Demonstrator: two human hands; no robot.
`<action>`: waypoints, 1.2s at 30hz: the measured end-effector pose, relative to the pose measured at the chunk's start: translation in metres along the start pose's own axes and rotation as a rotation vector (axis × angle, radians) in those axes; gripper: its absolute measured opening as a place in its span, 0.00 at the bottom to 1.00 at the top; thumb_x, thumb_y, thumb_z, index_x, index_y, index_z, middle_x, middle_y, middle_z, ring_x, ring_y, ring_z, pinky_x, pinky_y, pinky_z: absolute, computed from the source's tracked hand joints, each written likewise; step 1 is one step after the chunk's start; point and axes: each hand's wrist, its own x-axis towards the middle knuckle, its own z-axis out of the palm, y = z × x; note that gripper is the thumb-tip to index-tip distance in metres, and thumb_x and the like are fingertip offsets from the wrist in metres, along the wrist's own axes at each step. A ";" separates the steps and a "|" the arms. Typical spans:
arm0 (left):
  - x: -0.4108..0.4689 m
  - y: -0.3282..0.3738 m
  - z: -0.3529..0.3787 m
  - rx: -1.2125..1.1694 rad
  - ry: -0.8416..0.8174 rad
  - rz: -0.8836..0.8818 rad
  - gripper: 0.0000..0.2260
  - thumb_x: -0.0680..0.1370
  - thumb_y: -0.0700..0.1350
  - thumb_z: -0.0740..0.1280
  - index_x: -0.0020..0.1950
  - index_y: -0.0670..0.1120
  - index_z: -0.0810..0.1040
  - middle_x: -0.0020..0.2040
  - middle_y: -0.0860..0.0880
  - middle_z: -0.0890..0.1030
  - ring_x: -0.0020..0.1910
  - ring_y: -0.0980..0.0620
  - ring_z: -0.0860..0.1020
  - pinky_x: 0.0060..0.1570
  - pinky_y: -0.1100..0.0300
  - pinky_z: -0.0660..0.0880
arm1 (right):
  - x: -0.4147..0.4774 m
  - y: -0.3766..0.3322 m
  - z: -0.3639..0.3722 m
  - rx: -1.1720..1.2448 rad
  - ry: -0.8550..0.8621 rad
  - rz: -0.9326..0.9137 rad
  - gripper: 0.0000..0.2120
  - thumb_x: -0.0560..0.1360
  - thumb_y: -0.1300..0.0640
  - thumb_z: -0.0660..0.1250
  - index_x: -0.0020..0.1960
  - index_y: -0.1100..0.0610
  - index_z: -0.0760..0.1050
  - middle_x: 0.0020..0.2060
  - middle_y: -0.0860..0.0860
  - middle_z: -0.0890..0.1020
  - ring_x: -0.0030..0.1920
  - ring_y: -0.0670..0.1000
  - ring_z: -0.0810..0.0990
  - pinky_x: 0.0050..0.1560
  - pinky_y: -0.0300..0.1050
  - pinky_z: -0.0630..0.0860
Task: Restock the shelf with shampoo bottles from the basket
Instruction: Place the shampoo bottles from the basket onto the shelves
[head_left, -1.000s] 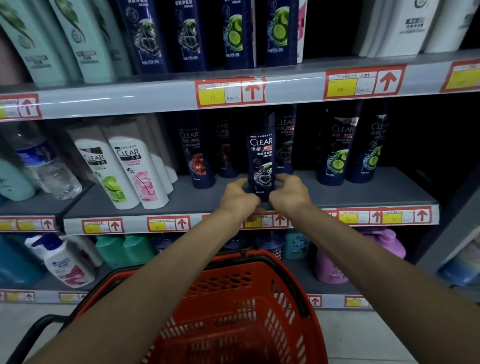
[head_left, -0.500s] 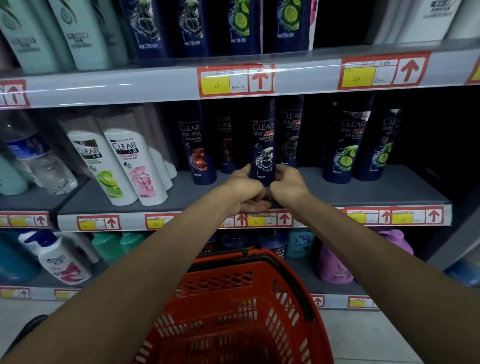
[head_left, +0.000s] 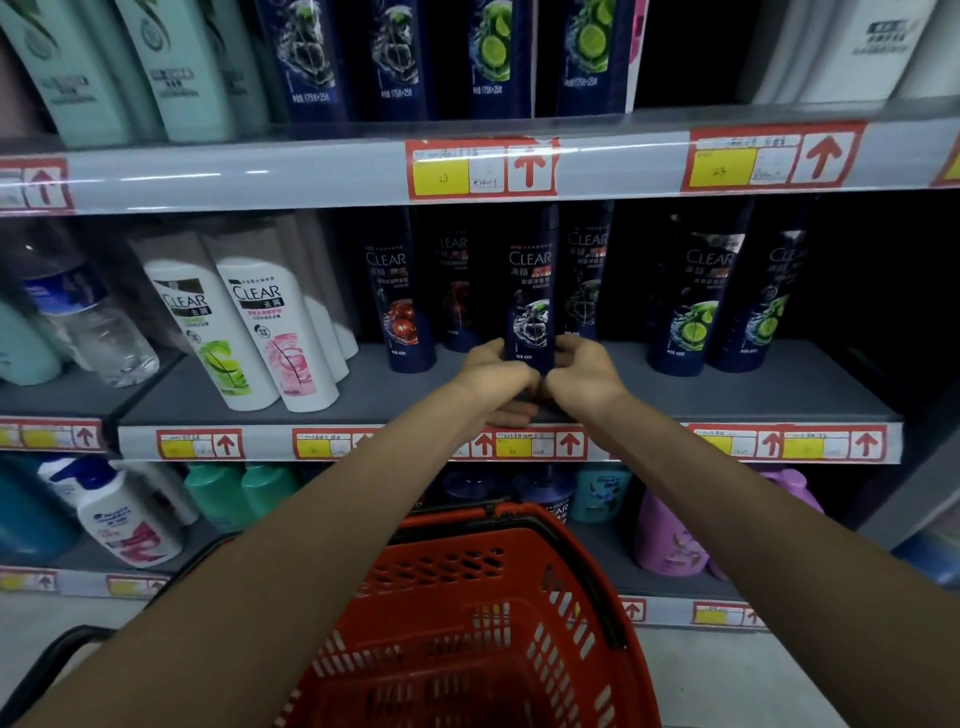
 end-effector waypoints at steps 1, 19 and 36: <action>-0.002 -0.001 0.003 0.014 0.015 0.010 0.24 0.77 0.35 0.67 0.71 0.51 0.71 0.51 0.41 0.85 0.48 0.42 0.85 0.49 0.50 0.83 | -0.003 0.000 -0.003 -0.004 0.002 0.000 0.31 0.66 0.66 0.70 0.70 0.57 0.74 0.58 0.53 0.84 0.60 0.57 0.82 0.64 0.58 0.79; -0.001 0.009 0.105 0.525 0.079 0.352 0.22 0.76 0.39 0.67 0.70 0.50 0.75 0.61 0.49 0.80 0.58 0.50 0.78 0.53 0.63 0.73 | -0.039 0.040 -0.149 -0.120 0.307 0.007 0.22 0.74 0.68 0.66 0.67 0.59 0.77 0.53 0.54 0.84 0.58 0.57 0.82 0.60 0.50 0.78; 0.058 0.004 0.160 0.447 0.028 0.294 0.36 0.77 0.33 0.64 0.82 0.51 0.57 0.73 0.47 0.72 0.70 0.46 0.73 0.70 0.50 0.72 | 0.002 0.054 -0.146 -0.071 0.150 0.001 0.22 0.72 0.68 0.67 0.66 0.62 0.75 0.56 0.55 0.82 0.60 0.57 0.80 0.66 0.57 0.76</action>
